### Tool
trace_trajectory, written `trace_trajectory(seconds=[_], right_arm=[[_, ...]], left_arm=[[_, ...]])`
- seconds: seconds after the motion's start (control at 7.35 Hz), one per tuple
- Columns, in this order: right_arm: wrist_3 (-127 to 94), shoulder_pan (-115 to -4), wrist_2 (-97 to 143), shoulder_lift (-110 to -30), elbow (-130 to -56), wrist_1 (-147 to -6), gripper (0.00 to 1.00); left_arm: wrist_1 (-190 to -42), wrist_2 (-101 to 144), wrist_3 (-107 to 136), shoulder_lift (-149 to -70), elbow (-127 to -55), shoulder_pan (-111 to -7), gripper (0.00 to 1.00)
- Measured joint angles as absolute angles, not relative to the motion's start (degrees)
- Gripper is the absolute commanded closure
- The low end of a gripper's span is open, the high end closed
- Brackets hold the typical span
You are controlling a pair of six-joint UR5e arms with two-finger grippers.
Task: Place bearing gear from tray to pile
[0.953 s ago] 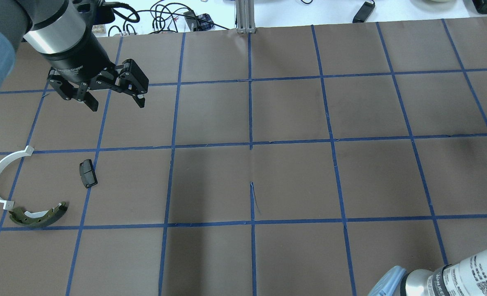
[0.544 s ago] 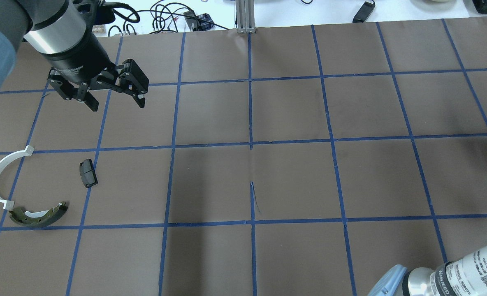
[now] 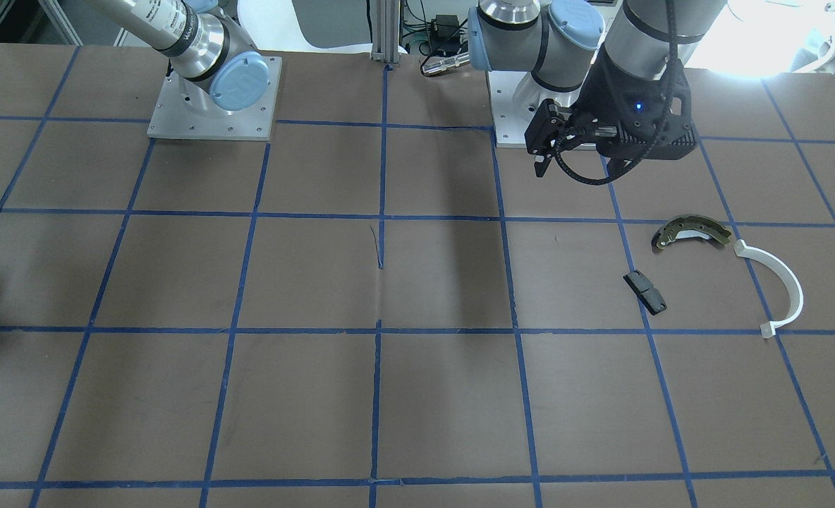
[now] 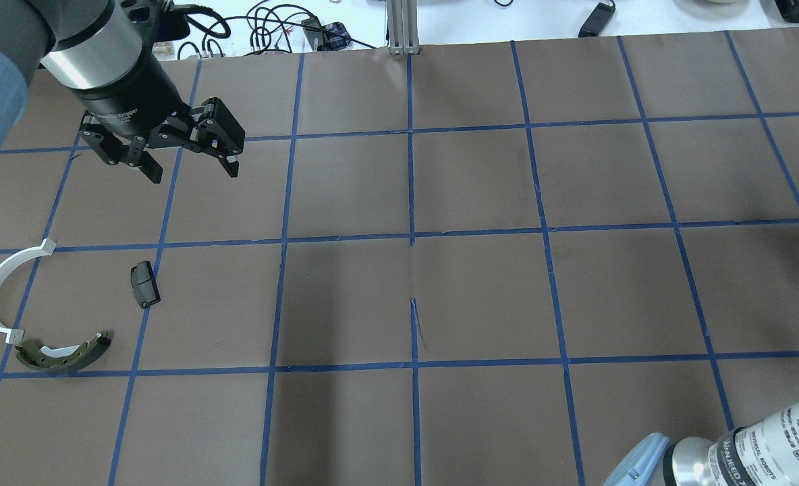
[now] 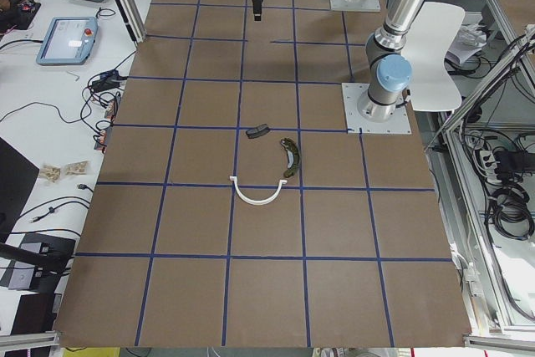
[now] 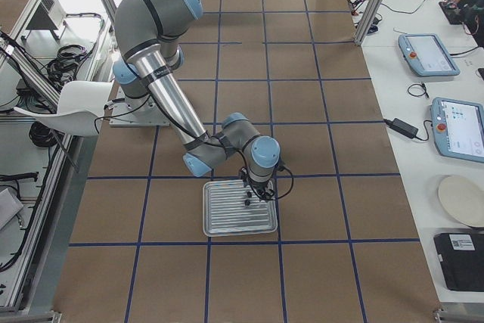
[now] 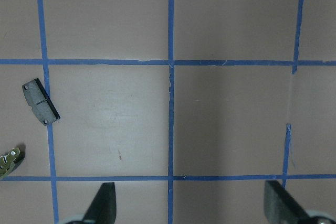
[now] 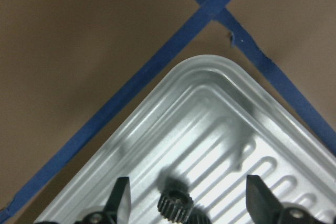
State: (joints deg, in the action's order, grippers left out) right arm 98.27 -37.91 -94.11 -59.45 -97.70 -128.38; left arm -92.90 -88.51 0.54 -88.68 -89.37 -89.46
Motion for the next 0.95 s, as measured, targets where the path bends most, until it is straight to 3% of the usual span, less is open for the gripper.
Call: trace_trajectory(seconds=[0.68, 0.95], right_arm=[[99.1, -37.6, -95.6, -59.2, -98.5, -128.6, 0.53], [99.1, -37.3, -95.8, -59.2, -98.5, -128.6, 0.67]], left_arm=[[-92.9, -88.6, 0.3, -88.7, -89.3, -89.5, 0.0], [-92.9, -88.6, 0.3, -88.7, -89.3, -89.5, 0.0]])
